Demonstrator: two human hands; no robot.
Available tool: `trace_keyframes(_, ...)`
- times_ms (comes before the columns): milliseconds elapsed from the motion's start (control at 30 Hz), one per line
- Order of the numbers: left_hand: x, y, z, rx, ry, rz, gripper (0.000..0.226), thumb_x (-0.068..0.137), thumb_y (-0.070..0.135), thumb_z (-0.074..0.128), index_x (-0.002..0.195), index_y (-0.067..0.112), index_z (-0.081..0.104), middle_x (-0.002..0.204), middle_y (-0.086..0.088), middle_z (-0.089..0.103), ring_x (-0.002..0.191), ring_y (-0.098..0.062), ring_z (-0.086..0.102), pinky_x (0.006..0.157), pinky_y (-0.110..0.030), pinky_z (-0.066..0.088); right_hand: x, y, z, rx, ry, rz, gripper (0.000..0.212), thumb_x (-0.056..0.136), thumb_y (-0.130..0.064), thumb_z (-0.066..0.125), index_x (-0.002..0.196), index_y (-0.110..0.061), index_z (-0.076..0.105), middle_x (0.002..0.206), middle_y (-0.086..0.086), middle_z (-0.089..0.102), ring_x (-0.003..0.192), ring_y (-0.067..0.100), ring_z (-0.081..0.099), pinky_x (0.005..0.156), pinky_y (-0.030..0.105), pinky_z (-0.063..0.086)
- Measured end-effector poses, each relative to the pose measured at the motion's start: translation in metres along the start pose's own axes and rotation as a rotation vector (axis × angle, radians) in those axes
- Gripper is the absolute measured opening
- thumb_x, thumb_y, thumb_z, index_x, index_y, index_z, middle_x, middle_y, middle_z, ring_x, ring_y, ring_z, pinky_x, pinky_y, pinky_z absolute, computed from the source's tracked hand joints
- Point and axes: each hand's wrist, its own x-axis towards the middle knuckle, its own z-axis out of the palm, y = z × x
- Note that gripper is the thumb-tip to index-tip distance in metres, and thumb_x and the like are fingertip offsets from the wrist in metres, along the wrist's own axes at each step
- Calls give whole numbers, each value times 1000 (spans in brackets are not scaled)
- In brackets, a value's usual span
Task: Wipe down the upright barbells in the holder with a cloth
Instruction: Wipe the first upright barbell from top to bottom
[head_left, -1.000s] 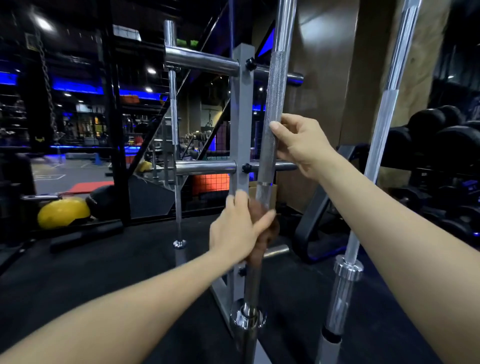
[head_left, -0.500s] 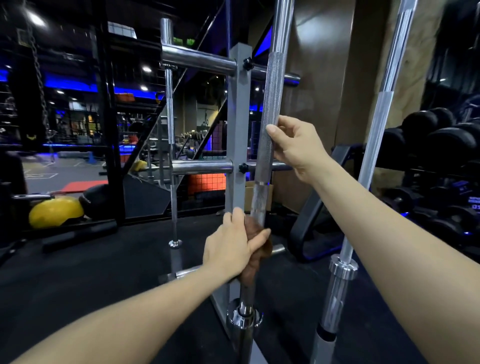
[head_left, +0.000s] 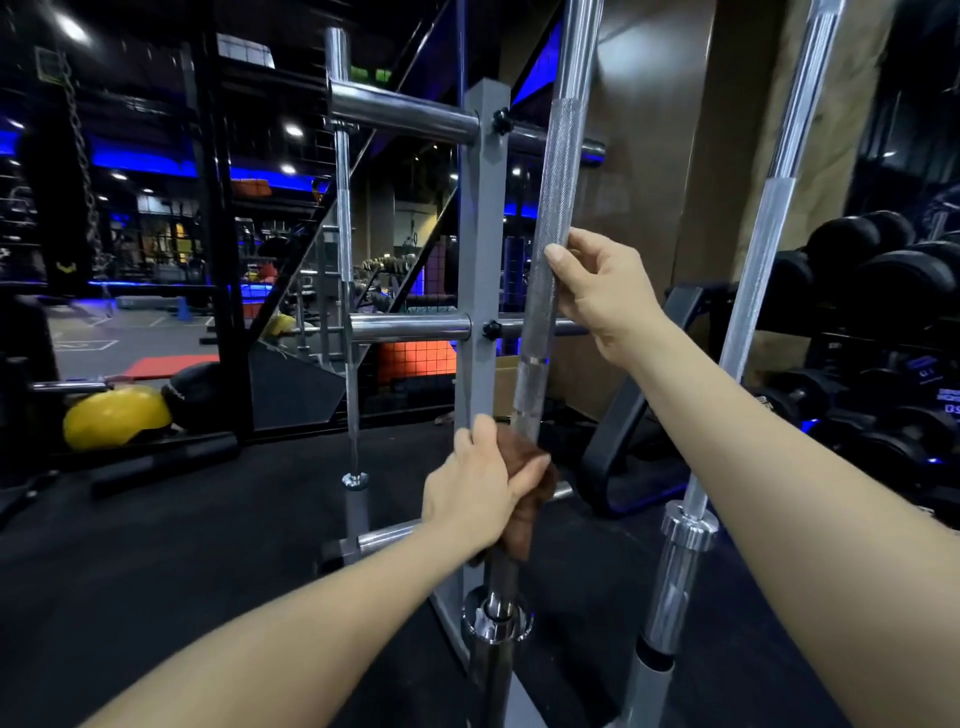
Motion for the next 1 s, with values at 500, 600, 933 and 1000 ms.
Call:
trace_keyframes(500, -3, 2, -81, -891, 31, -95, 41, 90, 54, 44, 107, 17, 38, 96, 7, 50, 89, -4, 52, 83, -27, 38, -43, -12, 9, -538, 214, 36, 12, 91, -15, 59, 102, -15, 63, 93, 0, 62, 81, 13, 57, 83, 29, 48)
trace_keyframes(600, -4, 15, -91, -1015, -17, -134, 51, 89, 60, 40, 116, 16, 37, 104, 6, 53, 94, -6, 55, 91, -31, 44, -70, -23, 9, -502, 16, -120, 24, 85, 5, 53, 89, -17, 60, 84, 0, 64, 73, 11, 59, 78, 28, 50)
trace_keyframes(933, 16, 33, -88, -1609, -409, -384, 73, 91, 67, 29, 107, 6, 65, 107, -18, 69, 95, -31, 67, 79, -40, 54, -92, -30, -19, -131, -530, 109, 53, 79, -13, 71, 128, -25, 52, 127, -4, 62, 119, 7, 57, 101, 22, 44)
trace_keyframes(1000, 20, 31, -80, -1619, -453, -351, 65, 93, 59, 30, 107, 7, 65, 109, -18, 68, 95, -31, 67, 74, -37, 54, -91, -17, -16, -167, -525, 36, 52, 80, -16, 72, 127, -29, 52, 126, -6, 63, 118, 7, 58, 100, 21, 45)
